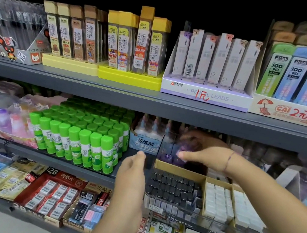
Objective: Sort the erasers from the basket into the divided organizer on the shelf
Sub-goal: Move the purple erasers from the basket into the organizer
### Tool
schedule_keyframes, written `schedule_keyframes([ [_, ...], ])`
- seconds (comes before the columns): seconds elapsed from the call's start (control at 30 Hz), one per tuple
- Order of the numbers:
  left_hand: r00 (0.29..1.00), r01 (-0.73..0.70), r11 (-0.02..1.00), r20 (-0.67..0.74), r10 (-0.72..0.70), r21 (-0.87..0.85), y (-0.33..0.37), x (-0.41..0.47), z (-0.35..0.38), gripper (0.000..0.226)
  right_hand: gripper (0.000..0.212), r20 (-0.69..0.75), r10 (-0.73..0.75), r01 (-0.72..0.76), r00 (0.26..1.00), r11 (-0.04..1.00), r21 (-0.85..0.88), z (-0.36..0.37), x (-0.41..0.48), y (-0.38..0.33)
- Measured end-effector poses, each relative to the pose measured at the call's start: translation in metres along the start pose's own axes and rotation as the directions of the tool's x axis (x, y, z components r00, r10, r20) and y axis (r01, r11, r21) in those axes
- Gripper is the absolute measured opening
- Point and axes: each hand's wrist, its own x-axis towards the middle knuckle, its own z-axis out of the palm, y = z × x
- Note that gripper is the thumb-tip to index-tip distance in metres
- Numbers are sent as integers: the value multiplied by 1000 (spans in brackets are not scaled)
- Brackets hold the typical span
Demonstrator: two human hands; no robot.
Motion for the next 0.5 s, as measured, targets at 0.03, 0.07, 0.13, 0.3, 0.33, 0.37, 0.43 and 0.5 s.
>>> schedule_keyframes([
  [0.03, 1000, 14, 1000, -13, -14, 21, 1, 0, -1, 28, 42, 27, 56, -53, 998, 994, -96, 1, 6, 6],
  [0.07, 998, 57, 998, -6, -56, 31, 1, 0, -2, 33, 41, 55, 87, -75, 995, 980, -185, 3, 11, 13],
  [0.13, 983, 177, 983, 38, -179, 51, 4, -5, 0, 44, 40, 88, 112, -79, 990, 944, -319, 10, 23, 21],
  [0.3, 930, 344, 939, 142, -339, -13, 9, -18, 8, 53, 42, 172, 108, -39, 979, 930, -366, 17, 31, 19],
  [0.33, 929, 347, 938, 145, -341, -17, 9, -18, 9, 53, 38, 211, 92, -31, 973, 960, -279, 18, 31, 19],
  [0.37, 931, 342, 940, 143, -337, -12, 9, -17, 9, 54, 33, 248, 80, -35, 965, 983, -183, 19, 30, 19],
  [0.43, 938, 325, 946, 131, -322, -5, 8, -14, 7, 56, 27, 281, 82, -57, 956, 994, -96, 20, 30, 20],
  [0.5, 940, 321, 947, 119, -319, 1, 7, -13, 6, 57, 23, 259, 87, -71, 962, 995, -72, 21, 32, 23],
])
